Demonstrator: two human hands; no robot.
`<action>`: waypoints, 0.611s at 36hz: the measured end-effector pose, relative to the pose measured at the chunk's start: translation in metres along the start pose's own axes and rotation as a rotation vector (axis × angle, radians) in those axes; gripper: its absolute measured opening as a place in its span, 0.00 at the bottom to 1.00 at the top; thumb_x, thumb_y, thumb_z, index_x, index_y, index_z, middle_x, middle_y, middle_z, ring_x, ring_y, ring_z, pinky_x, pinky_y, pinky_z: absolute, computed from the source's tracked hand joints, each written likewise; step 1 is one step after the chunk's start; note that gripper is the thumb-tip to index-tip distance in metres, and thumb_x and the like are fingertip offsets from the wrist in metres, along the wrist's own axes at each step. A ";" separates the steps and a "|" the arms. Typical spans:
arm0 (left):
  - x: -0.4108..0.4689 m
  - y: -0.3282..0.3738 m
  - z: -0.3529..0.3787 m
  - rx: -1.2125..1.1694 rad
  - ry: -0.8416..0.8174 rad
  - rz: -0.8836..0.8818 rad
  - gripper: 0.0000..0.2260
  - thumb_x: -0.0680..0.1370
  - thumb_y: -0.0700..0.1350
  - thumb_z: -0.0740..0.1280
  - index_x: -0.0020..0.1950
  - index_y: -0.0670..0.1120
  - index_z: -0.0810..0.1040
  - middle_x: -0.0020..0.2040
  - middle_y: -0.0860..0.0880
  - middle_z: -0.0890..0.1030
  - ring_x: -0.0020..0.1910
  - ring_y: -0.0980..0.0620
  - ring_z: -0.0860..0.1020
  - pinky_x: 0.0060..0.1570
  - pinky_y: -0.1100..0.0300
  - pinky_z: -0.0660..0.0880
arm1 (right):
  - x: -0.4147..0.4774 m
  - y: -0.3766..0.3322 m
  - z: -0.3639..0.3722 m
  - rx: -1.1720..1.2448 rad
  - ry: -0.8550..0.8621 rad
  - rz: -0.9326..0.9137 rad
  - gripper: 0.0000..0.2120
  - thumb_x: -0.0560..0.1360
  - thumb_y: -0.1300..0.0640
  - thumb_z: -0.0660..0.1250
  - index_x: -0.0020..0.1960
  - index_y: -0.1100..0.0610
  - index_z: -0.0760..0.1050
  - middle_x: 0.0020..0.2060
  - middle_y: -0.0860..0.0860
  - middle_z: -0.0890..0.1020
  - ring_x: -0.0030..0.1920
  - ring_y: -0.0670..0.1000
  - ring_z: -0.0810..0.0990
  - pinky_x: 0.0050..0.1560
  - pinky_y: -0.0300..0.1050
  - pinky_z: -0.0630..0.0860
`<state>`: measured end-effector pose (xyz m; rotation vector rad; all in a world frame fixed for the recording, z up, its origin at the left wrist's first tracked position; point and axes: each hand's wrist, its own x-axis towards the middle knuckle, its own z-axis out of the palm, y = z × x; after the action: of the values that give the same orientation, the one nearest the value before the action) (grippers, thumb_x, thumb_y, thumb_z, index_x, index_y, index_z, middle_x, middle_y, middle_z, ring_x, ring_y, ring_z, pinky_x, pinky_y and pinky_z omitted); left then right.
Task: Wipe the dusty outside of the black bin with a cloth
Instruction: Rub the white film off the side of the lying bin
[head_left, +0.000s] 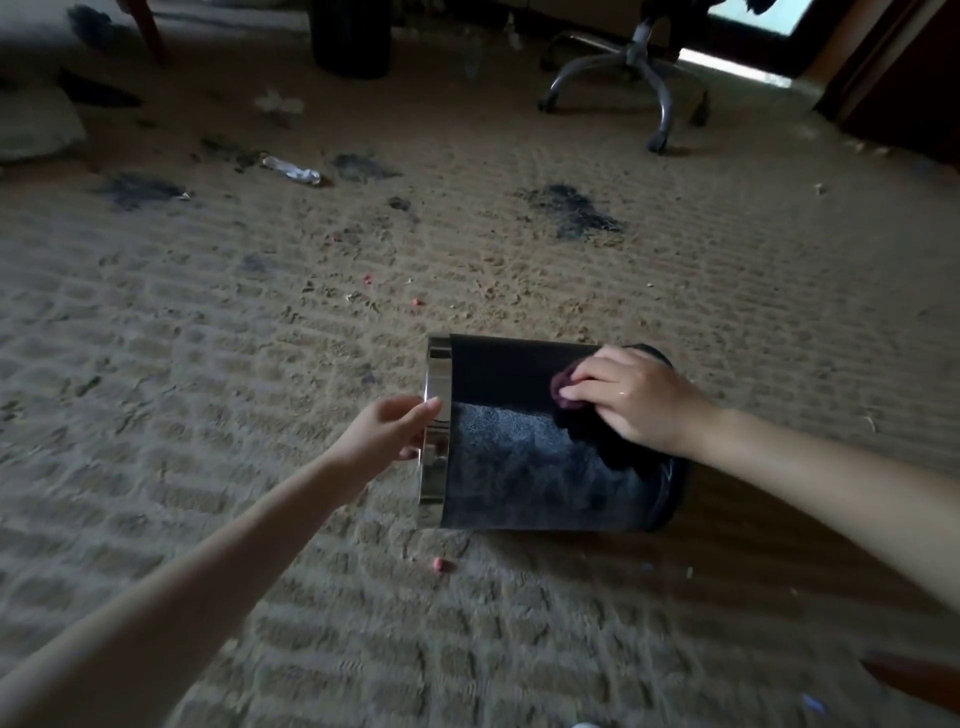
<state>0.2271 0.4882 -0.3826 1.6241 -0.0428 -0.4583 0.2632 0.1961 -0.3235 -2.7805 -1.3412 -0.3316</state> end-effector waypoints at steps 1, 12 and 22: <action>0.000 -0.001 0.001 -0.009 0.004 -0.003 0.23 0.77 0.52 0.61 0.56 0.31 0.74 0.44 0.42 0.76 0.41 0.48 0.73 0.40 0.62 0.71 | -0.002 0.004 -0.004 -0.018 -0.018 0.010 0.17 0.62 0.71 0.74 0.47 0.57 0.83 0.43 0.52 0.82 0.43 0.57 0.79 0.43 0.48 0.78; 0.003 -0.005 0.003 -0.108 0.006 -0.031 0.17 0.78 0.50 0.59 0.57 0.40 0.77 0.45 0.45 0.81 0.40 0.55 0.78 0.39 0.66 0.75 | 0.072 -0.064 0.023 0.067 0.056 -0.132 0.11 0.73 0.62 0.62 0.47 0.57 0.82 0.44 0.52 0.81 0.44 0.57 0.77 0.40 0.49 0.74; 0.000 -0.006 0.002 -0.115 -0.023 -0.022 0.15 0.79 0.49 0.58 0.56 0.42 0.78 0.41 0.50 0.82 0.38 0.58 0.79 0.42 0.62 0.73 | -0.006 -0.015 -0.006 -0.098 -0.046 -0.003 0.13 0.64 0.69 0.73 0.46 0.57 0.82 0.41 0.52 0.80 0.42 0.57 0.78 0.38 0.48 0.73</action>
<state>0.2254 0.4868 -0.3889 1.5074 -0.0154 -0.4880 0.2465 0.2003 -0.3201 -2.8827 -1.3750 -0.3452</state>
